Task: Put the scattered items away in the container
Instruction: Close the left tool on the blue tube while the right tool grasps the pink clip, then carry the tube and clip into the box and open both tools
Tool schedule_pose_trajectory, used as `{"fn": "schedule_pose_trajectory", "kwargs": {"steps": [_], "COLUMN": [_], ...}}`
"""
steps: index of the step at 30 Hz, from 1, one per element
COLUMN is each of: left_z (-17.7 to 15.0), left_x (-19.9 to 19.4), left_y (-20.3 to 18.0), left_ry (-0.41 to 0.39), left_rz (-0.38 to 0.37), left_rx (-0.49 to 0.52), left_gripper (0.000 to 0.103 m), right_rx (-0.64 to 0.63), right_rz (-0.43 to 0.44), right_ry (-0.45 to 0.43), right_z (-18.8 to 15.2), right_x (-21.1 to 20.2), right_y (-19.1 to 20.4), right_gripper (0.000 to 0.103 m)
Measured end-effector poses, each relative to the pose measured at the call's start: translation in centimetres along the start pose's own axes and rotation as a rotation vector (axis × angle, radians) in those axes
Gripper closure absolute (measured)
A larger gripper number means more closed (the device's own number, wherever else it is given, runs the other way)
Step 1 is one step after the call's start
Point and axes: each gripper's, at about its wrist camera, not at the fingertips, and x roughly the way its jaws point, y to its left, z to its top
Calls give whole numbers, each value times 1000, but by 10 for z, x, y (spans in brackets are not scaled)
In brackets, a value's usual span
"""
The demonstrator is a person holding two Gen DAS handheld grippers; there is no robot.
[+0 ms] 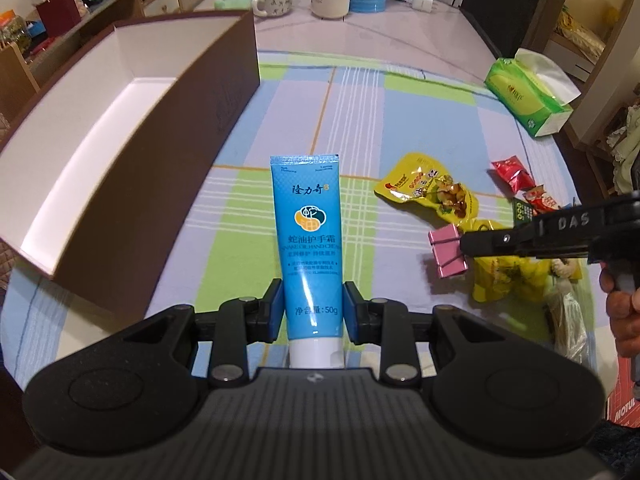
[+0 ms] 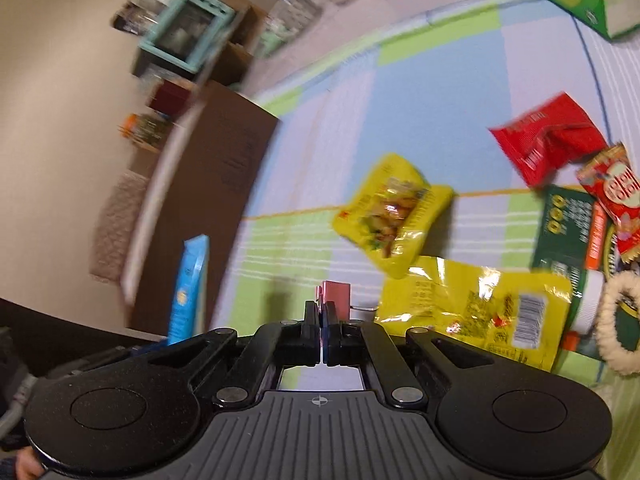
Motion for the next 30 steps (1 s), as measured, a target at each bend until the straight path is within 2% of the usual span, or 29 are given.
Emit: {"fn": "schedule_pose_trajectory", "kwargs": {"steps": [7,15,20,24,30], "left_z": [-2,7,16,30,55], "left_x": [-30,-55,-68,-73,-70], "left_y": [4,27,63,104,172], "left_ry": [-52,-105,-128,-142,-157], "left_rz": [17,-1,-27,-28,3], "left_rx": [3,47,102,144,210], "left_gripper": [77,77,77,77,77], "right_rx": [85,79,46,-7,-138], "right_rz": [193,143,90,79,83], "right_ry": [-31,-108,-163,-192,-191], "right_z": [0,-4,-2,3,17], "right_x": [-20,-36,-31,-13,35], "right_y": [10,35,65,106,176], "right_gripper": [103,103,103,103,103]}}
